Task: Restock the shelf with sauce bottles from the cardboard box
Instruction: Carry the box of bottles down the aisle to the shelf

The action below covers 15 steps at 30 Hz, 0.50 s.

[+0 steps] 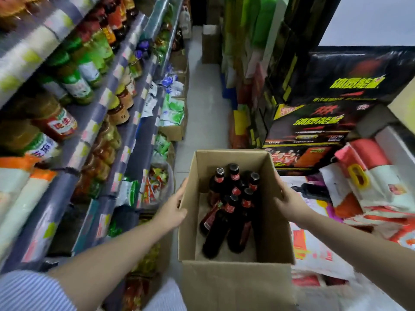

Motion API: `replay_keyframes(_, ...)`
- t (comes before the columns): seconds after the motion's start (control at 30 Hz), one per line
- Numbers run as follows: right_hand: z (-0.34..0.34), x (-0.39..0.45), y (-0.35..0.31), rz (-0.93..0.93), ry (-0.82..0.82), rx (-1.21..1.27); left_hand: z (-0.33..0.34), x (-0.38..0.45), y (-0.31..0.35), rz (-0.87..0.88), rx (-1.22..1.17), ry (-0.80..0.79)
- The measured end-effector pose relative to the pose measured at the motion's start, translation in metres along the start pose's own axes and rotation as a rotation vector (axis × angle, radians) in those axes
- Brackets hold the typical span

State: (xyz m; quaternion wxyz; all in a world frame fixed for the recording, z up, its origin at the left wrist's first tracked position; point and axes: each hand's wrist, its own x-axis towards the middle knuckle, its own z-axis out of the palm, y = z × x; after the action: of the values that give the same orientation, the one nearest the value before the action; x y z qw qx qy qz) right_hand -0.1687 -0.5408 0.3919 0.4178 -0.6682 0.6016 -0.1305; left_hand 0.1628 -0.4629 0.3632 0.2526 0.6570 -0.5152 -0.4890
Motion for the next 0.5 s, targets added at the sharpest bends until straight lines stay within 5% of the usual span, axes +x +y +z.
replay_keyframes(0.5, -0.041, 0.245, -0.108, -0.089, 0.030, 0.006, -0.135, 0.196, 0.078, 0.003, 0.045, 0.163)
